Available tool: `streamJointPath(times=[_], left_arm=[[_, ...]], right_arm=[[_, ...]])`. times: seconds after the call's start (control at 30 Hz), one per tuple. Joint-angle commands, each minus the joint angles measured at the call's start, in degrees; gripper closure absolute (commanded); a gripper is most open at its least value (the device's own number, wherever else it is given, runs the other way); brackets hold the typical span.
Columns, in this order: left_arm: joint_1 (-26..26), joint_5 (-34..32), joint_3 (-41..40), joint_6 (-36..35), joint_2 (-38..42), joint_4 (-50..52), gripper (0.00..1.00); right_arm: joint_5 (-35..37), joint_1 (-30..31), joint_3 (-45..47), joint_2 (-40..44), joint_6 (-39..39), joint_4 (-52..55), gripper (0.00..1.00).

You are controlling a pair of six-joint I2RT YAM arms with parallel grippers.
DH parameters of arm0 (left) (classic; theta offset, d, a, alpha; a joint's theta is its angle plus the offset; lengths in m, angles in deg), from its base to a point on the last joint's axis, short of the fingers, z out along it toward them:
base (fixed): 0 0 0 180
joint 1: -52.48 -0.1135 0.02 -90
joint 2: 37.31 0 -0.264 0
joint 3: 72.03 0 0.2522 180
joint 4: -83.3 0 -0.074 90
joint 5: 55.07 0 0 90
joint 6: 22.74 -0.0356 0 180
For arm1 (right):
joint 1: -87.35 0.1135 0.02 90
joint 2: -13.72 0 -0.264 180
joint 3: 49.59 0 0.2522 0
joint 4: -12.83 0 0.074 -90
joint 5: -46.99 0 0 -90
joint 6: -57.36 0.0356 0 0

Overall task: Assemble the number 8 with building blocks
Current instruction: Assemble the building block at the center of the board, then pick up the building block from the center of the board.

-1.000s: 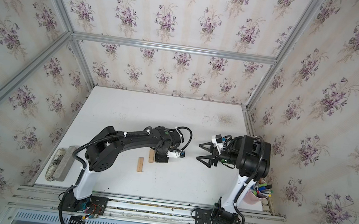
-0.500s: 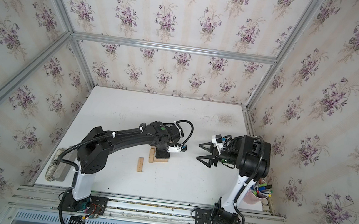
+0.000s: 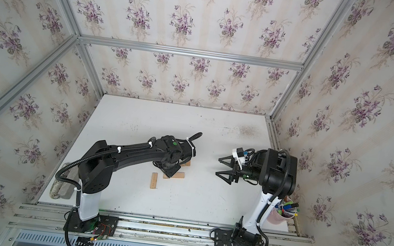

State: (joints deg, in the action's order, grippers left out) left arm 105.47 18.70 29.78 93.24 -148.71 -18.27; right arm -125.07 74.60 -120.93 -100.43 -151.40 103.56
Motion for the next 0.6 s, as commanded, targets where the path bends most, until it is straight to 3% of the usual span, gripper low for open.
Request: streamJointPath(times=[0.0,0.13,0.23,0.57], left_arm=[[1.36,-2.94,-2.14,24.06,2.12,3.88,0.43],[4.45,-4.56,-9.49,38.31,7.50,3.82,0.44],[6.25,-5.80,-14.18,43.76,10.53,2.57,0.44],[6.16,-6.23,-22.28,39.23,13.39,-15.00,0.51]], right_arm=[[-1.96,0.04,-0.23,0.02,-23.01,1.60,0.00],[-1.96,-0.01,-0.19,0.01,-23.03,1.66,0.00],[-1.99,0.00,-0.24,0.04,-23.04,1.57,0.00],[-1.95,0.03,-0.21,0.04,-23.02,1.60,0.00]])
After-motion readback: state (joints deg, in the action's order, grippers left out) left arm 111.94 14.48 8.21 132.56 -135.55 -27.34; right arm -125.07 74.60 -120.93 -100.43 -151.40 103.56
